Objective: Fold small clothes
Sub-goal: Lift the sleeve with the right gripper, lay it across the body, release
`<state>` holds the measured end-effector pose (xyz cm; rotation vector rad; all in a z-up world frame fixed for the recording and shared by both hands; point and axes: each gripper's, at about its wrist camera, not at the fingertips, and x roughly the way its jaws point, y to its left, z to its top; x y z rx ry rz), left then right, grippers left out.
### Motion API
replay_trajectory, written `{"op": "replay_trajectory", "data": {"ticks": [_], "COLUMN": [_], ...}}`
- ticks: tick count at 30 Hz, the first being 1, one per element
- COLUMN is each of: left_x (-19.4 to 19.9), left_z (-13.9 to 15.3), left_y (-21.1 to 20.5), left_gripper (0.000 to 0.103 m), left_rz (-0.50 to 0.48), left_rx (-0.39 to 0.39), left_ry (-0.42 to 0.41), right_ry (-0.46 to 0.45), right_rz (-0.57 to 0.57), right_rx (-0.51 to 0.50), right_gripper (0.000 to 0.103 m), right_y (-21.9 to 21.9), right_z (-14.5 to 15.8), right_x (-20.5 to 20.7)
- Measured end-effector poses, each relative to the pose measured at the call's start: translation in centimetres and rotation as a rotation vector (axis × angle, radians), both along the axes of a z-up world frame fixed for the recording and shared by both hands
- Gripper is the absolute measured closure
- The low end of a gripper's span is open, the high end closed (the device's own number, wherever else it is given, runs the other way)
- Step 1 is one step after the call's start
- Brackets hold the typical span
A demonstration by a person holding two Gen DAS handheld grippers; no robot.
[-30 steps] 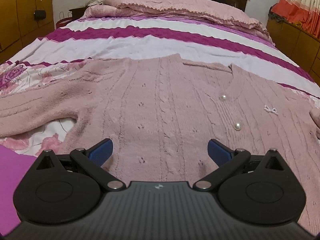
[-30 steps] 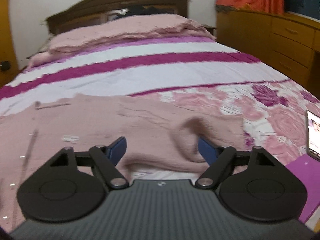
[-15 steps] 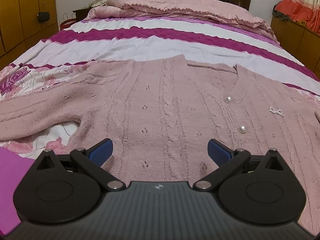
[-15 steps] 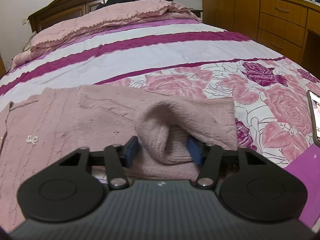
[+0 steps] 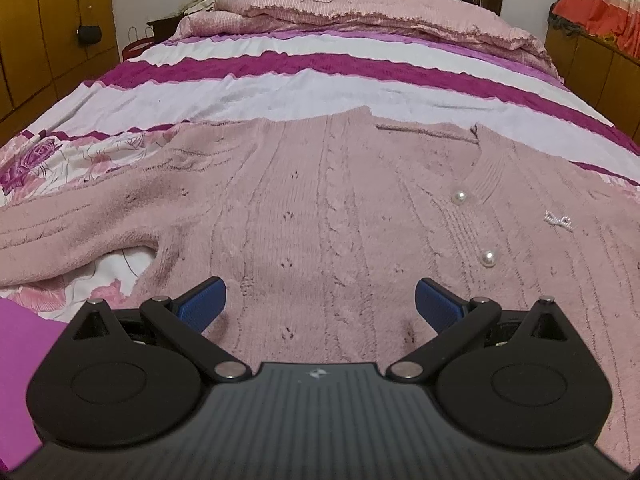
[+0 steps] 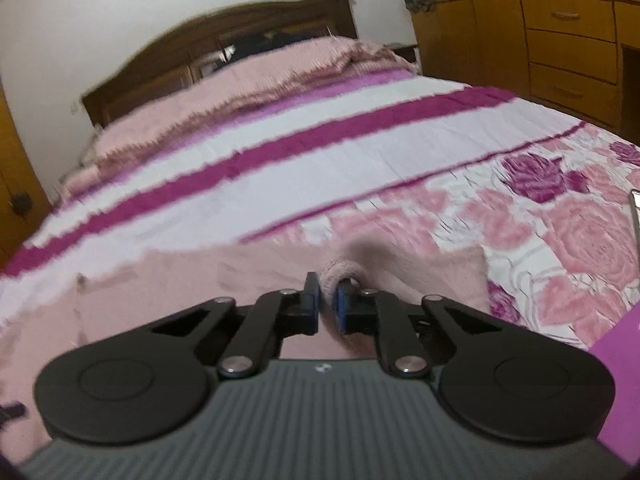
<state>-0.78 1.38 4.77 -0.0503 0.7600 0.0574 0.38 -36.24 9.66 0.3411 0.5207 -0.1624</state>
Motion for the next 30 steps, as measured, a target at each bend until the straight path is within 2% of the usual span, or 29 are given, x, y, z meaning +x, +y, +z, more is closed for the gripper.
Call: {"op": "replay_trajectory", "data": {"ticks": [7,19,25,30], "left_x": [-0.7,-1.9,-2.3,-2.8], "left_z": [1.1,2.5,3.1,3.6], "left_y": [0.6,3.1,4.6,6.2], "left_gripper": [0.0,0.0,0.0,0.0], "left_rz": [0.004,0.05,0.076,0.103], "left_rx": [-0.015,-0.042,-0.052,-0.053], "left_ry": [-0.03,-0.07,-0.088,-0.11], "right_ry": [-0.082,-0.143,-0.189,-0.177], "right_rz": [0.071,0.222,0.32,0.414], "right_rx": [0.164,0.25,0.284,0.347], "right_gripper": [0.092,0.093,0.093,0.093], "right_y": [1.8,8.0,12.8,17.1], "right_z": [3.1,5.6,7.4,7.2], "right_x": [0.8,2.7,4.1,5.2]}}
